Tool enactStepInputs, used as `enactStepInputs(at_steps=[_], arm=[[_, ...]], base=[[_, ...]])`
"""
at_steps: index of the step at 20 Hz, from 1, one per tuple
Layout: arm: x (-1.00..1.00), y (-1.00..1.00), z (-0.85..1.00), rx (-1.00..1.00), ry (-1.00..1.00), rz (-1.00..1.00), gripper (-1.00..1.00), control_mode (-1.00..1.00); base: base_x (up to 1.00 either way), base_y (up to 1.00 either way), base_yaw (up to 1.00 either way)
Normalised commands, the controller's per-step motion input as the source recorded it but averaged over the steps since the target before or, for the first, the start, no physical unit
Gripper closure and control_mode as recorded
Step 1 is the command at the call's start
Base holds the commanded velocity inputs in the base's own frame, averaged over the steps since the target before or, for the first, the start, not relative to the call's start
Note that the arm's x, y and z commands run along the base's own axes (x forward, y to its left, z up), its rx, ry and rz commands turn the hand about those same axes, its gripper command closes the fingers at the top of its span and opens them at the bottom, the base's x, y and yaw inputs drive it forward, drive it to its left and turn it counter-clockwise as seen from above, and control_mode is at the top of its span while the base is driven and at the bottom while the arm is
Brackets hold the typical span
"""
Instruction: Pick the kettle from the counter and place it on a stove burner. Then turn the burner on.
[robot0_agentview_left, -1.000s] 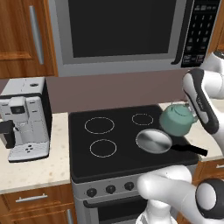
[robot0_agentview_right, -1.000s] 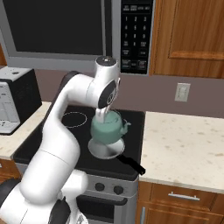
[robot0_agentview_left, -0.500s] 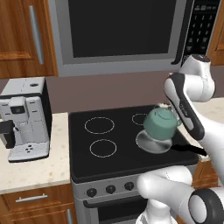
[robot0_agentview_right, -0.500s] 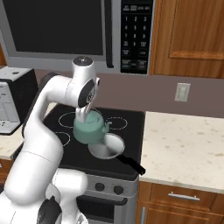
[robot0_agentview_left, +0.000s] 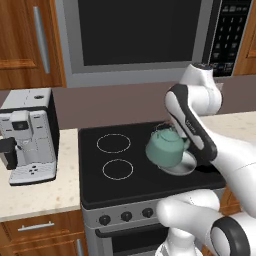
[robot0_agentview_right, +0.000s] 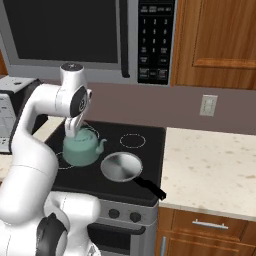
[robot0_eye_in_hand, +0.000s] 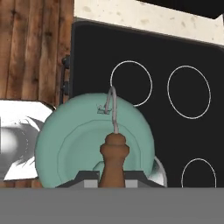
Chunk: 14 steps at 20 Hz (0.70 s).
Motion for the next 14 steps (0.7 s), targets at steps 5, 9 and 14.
enactStepInputs(at_steps=[5, 9, 14], arm=[[0.00, 0.68, 0.00, 0.00, 0.13, 0.07, 1.00, -1.00], [0.00, 0.61, 0.00, 0.00, 0.09, 0.05, 1.00, -1.00], [0.02, 0.34, -0.03, 0.00, 0.01, 0.00, 1.00, -1.00]], base=[[0.00, 0.00, 0.00], [0.00, 0.00, 0.00], [0.00, 0.00, 0.00]])
